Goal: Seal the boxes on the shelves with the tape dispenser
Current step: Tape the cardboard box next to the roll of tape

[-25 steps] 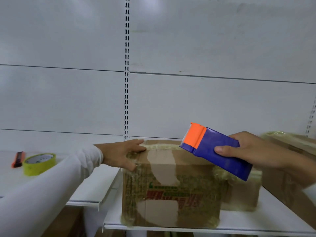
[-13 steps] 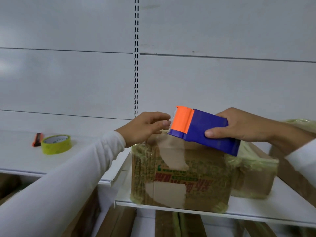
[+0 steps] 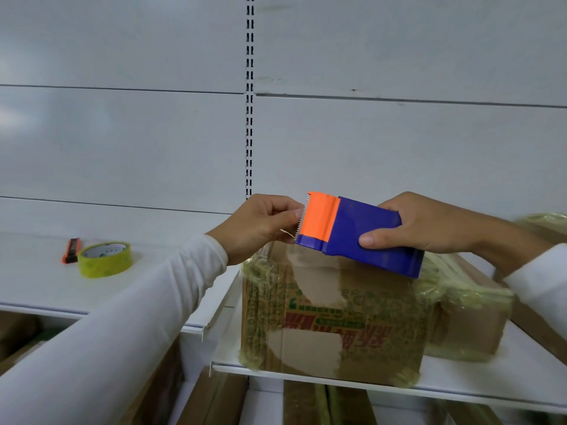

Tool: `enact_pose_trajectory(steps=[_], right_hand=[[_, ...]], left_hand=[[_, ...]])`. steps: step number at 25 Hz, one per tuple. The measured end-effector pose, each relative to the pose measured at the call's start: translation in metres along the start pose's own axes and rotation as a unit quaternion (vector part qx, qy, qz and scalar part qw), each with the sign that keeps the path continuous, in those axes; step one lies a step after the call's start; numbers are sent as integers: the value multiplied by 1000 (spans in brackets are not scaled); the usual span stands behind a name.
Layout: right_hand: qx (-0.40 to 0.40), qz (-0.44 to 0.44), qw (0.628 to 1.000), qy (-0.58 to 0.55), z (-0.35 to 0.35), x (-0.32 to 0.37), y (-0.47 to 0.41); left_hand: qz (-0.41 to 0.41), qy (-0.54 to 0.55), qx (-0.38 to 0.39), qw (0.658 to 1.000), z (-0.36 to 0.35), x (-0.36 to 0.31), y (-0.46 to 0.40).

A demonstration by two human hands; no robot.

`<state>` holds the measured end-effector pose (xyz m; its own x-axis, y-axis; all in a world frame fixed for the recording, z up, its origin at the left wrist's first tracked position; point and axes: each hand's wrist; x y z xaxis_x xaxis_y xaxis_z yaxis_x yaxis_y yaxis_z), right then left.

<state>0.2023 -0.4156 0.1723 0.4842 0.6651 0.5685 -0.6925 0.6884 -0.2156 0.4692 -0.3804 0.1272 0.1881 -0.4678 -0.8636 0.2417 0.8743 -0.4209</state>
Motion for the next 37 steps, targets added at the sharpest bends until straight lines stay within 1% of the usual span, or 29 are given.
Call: enact_pose_trajectory(steps=[4, 7, 10, 11, 13, 15, 18, 21, 25, 28, 30, 32, 34, 37], right_hand=[[15, -4, 1000, -2, -1, 0, -4], [33, -7, 999, -4, -2, 3, -10], [66, -13, 997, 25, 5, 5, -16], [76, -15, 996, 41, 12, 4, -15], [78, -31, 994, 66, 33, -6, -9], [73, -78, 992, 69, 55, -20, -2], [84, -152, 982, 76, 72, -39, -4], [96, -190, 973, 86, 78, -49, -16], [102, -219, 966, 97, 88, -54, -22], [123, -245, 957, 95, 94, -51, -28], [139, -254, 952, 96, 93, -48, -33], [154, -258, 949, 95, 84, -47, -36], [154, -261, 949, 89, 76, -49, -36], [136, -262, 951, 87, 72, -53, -34]], left_hand=[[-8, -3, -27, 1000, 1, 3, 0], [-16, -25, -81, 996, 2, 4, 0], [-3, -27, -109, 994, 8, 6, 1], [3, -20, -128, 992, 16, 6, 2], [23, -2, -194, 981, 43, 10, 8], [54, -5, -245, 968, 69, 18, 19], [105, -24, -228, 968, 75, 30, 25], [125, -35, -223, 966, 71, 35, 17], [141, -35, -221, 965, 76, 38, 9], [155, -37, -212, 964, 72, 42, -2], [180, -40, -210, 960, 71, 47, -7], [213, -47, -191, 957, 68, 55, -8], [231, -39, -181, 955, 67, 64, -6], [233, -34, -194, 952, 66, 73, -4]])
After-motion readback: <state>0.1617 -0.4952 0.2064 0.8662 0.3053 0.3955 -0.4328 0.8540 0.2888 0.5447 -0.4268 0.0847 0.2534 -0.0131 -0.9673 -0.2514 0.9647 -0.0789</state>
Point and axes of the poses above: each hand's wrist, its own y-axis away from the middle knuckle, its own z-axis out of the back of the hand, x = y × z, and after that the axes turned 1 degree about z, right-handed
